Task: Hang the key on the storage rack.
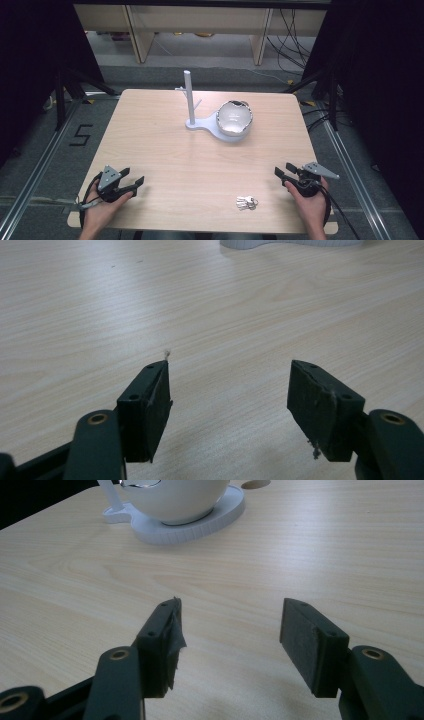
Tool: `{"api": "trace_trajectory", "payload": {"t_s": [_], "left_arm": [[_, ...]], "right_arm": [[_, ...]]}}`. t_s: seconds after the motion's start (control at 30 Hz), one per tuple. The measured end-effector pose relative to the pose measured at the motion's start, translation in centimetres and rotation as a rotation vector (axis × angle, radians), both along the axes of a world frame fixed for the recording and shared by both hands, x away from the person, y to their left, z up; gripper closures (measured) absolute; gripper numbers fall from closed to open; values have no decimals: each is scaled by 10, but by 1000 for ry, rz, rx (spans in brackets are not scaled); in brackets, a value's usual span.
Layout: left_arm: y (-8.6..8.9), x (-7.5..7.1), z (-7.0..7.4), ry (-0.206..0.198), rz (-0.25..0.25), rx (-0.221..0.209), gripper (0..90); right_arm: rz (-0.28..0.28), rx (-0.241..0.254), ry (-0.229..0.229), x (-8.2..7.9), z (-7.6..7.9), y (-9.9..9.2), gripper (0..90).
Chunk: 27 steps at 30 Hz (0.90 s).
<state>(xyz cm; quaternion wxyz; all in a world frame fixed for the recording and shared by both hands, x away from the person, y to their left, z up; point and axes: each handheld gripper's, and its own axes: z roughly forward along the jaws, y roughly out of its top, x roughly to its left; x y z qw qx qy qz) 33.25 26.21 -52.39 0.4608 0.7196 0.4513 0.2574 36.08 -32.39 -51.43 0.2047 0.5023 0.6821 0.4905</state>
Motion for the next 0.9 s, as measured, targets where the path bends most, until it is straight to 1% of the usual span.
{"api": "trace_trajectory", "payload": {"t_s": [0.03, 0.07, 0.1, 0.13, 0.17, 0.2, 0.23, 0.27, 0.3, 0.33, 0.37, 0.4, 0.43, 0.47, 0.5, 0.53, 0.57, 0.6, 0.63, 0.67, 0.7, 0.73, 0.77, 0.8, 0.83, 0.87, 0.9], "left_arm": [[1, 0, 0, -13, 8, -16, 328], [1, 0, 0, -13, 8, -16, 327], [2, 1, 0, -9, 14, -21, 327], [3, 1, 0, -3, 22, -26, 324], [3, 2, 0, 0, 21, -29, 321], [2, 1, 0, 3, 28, -22, 323], [2, 2, 0, 3, 24, -15, 323], [1, 2, 0, 3, 21, -11, 323], [0, 2, 0, 1, 18, 0, 324], [-1, 1, 0, 2, 15, 8, 324], [-1, 0, 0, 4, 14, 15, 324], [-2, 0, 0, 0, 4, 18, 324], [-3, -1, 0, 2, 4, 29, 324], [-3, -1, 0, 2, 4, 29, 325], [-4, -1, 0, 3, -4, 40, 325], [-5, -2, 0, 2, -5, 58, 326], [-5, -2, 0, 2, -5, 58, 327], [-5, -2, 0, 2, -3, 59, 327], [-5, -2, 0, 1, -1, 59, 328], [-5, -2, 0, 2, -2, 61, 328], [-5, -2, 0, 2, -2, 59, 328], [-6, -2, 0, 5, 3, 55, 328], [-6, -2, 0, 5, 3, 55, 328], [-6, -1, 0, 3, -2, 52, 328], [-6, -1, 0, 3, -2, 52, 328], [-6, -1, 0, 4, -1, 51, 328], [-6, 0, 0, 9, 0, 51, 328]], "right_arm": [[1, 1, 6, 1, 1, 0, 434], [10, 7, 39, 0, 4, 1, 441], [10, 7, 39, 0, 4, 1, 441], [42, -4, 22, 2, 4, 0, 454], [53, 3, 40, 2, 6, 1, 462], [81, -46, 103, 1, 11, 2, 491], [81, -46, 103, 1, 11, 2, 491], [119, -54, 140, 1, 14, 2, 503], [172, -112, 149, 3, 16, 0, 533], [230, -180, 212, 1, 23, 3, 591], [230, -180, 212, 1, 23, 3, 591], [242, -211, 255, -1, 28, 5, 602], [312, -249, 279, 0, 33, 8, 641], [312, -249, 279, 0, 33, 8, 641], [331, -270, 341, -2, 39, 11, 650], [415, -345, 399, 0, 46, 16, 682], [415, -345, 399, 0, 46, 16, 682], [428, -356, 433, -1, 48, 20, 690], [479, -415, 512, 0, 54, 28, 710], [521, -444, 482, 3, 55, 30, 722], [554, -475, 509, 4, 57, 34, 736], [554, -475, 509, 4, 57, 34, 736], [579, -484, 532, 4, 59, 38, 744], [603, -501, 541, 5, 60, 42, 753], [655, -540, 566, 7, 60, 50, 760], [655, -540, 566, 7, 60, 50, 760], [712, -563, 577, 9, 59, 57, 762]]}}
